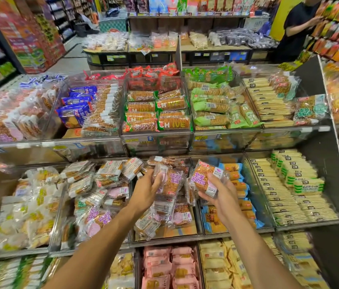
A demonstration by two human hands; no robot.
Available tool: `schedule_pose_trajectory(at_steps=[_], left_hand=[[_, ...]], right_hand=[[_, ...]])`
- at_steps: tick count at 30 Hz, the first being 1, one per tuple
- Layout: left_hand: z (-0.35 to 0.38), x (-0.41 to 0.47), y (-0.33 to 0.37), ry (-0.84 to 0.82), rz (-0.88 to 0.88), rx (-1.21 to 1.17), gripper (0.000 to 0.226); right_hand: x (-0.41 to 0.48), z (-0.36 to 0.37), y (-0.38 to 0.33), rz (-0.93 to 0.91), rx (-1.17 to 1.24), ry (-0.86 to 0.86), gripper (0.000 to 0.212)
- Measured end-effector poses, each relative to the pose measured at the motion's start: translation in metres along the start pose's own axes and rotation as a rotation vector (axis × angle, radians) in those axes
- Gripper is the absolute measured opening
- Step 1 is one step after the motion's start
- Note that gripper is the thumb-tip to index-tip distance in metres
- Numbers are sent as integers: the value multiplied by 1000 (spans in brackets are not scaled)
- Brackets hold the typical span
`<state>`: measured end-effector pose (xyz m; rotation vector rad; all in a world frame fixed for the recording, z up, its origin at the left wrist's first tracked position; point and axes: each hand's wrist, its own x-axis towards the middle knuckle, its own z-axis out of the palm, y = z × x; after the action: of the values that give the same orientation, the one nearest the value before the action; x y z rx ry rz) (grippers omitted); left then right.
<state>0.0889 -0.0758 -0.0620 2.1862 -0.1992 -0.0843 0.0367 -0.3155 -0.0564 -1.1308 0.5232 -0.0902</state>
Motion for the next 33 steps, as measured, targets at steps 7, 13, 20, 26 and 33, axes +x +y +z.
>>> schedule_pose_trajectory(at_steps=[7, 13, 20, 26, 33], left_hand=[[-16, -24, 21, -272, -399, -597, 25], [-33, -43, 6, -273, -443, -725, 35], [-50, -83, 5, -129, -435, -662, 34], [-61, -132, -6, 112, -522, -747, 30], [-77, -215, -33, 477, -684, -738, 29]], right_hand=[[-6, 14, -2, -3, -66, -66, 50], [-8, 14, -2, 45, -96, -141, 45], [-22, 25, 0, 89, -169, -322, 30], [-31, 46, 24, 180, -265, -473, 69], [-60, 83, 60, 302, -362, -703, 64]])
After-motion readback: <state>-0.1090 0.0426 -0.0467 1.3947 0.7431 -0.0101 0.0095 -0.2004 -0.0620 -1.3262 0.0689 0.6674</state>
